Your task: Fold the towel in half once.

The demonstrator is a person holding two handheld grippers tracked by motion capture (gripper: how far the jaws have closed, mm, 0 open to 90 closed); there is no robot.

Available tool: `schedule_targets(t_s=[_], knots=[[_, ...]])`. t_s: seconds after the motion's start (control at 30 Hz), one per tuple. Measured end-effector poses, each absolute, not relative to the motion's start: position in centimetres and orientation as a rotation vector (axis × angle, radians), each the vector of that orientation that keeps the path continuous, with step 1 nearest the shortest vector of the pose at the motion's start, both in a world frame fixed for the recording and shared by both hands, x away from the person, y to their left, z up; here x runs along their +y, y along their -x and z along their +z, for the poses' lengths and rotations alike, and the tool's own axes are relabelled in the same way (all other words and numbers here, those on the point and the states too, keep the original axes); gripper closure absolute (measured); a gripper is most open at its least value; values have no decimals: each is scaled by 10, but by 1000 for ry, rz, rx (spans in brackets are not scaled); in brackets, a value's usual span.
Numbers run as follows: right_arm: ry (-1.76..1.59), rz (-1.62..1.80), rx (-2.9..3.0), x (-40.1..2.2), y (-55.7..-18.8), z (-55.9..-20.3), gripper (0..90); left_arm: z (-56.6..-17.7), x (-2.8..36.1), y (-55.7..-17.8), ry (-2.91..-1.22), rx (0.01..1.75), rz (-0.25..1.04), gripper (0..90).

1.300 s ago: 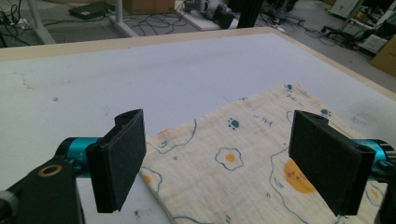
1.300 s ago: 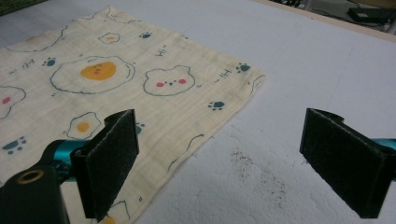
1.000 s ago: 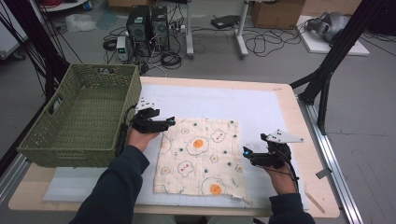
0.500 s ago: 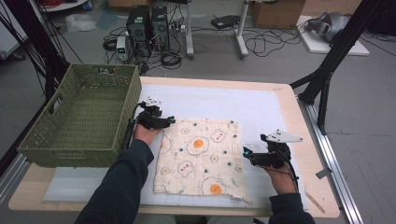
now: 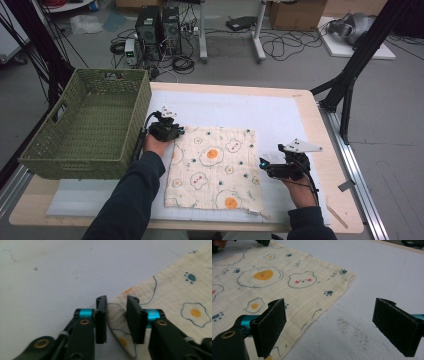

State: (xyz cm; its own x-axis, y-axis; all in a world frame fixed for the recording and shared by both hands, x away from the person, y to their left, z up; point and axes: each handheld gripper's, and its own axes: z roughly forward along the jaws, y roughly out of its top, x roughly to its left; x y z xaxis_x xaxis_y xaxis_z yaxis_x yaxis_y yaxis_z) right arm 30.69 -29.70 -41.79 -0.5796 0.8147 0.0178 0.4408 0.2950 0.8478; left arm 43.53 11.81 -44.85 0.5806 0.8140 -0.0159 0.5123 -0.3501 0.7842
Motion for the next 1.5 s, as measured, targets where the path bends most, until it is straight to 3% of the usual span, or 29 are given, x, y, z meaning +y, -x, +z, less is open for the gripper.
schedule_targets(t_s=[0.07,0.13,0.37,0.87,1.0,1.3,1.5], knots=[[-1118,1199,2153,-296,-308,-418,110,-448,117,-435,-2037,1047,495,843],[-1123,1198,2160,-296,-308,-419,110,-448,119,-435,-2018,1073,486,857],[-1158,1216,2165,-294,-323,-418,110,-442,129,-435,-1967,1108,505,860],[-1174,1155,2247,-274,-392,-413,114,-441,131,-434,-1952,1117,480,858],[-1188,1191,2215,-271,-404,-409,171,-440,132,-434,-1933,1123,468,858],[-1243,1187,2204,-274,-424,-425,416,-439,134,-433,-1921,1121,456,858],[-1257,1102,2258,-264,-434,-441,464,-439,134,-433,-1929,1123,453,858]])
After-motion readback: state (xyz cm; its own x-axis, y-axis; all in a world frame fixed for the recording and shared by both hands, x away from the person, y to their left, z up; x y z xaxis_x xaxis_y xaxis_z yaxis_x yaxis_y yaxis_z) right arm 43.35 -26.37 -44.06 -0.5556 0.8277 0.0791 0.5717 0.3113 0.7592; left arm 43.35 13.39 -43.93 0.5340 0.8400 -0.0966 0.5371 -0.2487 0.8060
